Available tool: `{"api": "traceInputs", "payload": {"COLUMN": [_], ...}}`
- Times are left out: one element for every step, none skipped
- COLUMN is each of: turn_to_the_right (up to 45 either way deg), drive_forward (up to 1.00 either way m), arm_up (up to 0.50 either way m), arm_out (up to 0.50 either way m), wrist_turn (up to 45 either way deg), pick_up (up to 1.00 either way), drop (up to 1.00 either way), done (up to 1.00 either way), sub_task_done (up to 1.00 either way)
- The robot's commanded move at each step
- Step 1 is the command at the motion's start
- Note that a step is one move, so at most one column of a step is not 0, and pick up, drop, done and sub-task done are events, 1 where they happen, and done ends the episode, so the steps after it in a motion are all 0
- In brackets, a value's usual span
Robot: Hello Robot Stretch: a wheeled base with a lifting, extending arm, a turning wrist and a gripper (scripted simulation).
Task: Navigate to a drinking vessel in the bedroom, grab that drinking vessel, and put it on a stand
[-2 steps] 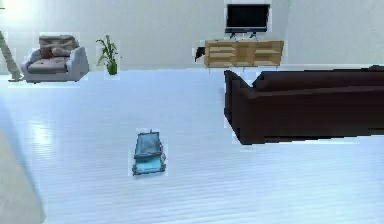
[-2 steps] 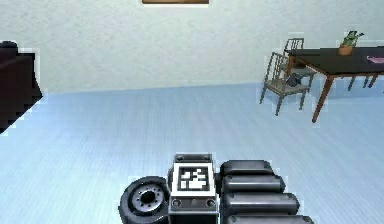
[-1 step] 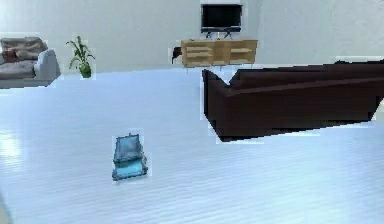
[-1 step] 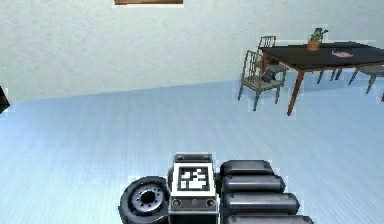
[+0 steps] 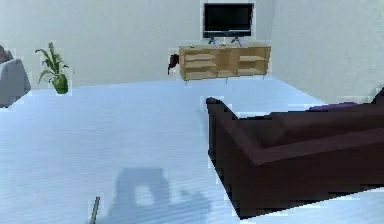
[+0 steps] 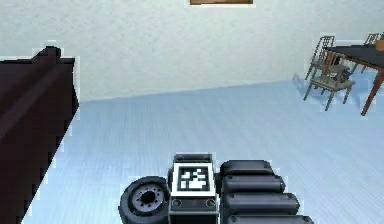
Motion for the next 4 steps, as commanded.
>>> {"api": "traceInputs", "payload": {"turn_to_the_right": [0.0, -12.0, 0.0, -24.0], "drive_forward": [0.20, 0.00, 0.90, 0.00], "arm_up": [0.00, 0.00, 0.00, 0.00], "arm_out": [0.00, 0.00, 0.00, 0.00], "wrist_turn": [0.0, 0.0, 0.0, 0.0], "pick_up": [0.00, 0.00, 0.00, 0.00], "drop": [0.00, 0.00, 0.00, 0.00], "done": [0.00, 0.00, 0.00, 0.00], "sub_task_done": [0.00, 0.00, 0.00, 0.00]}}
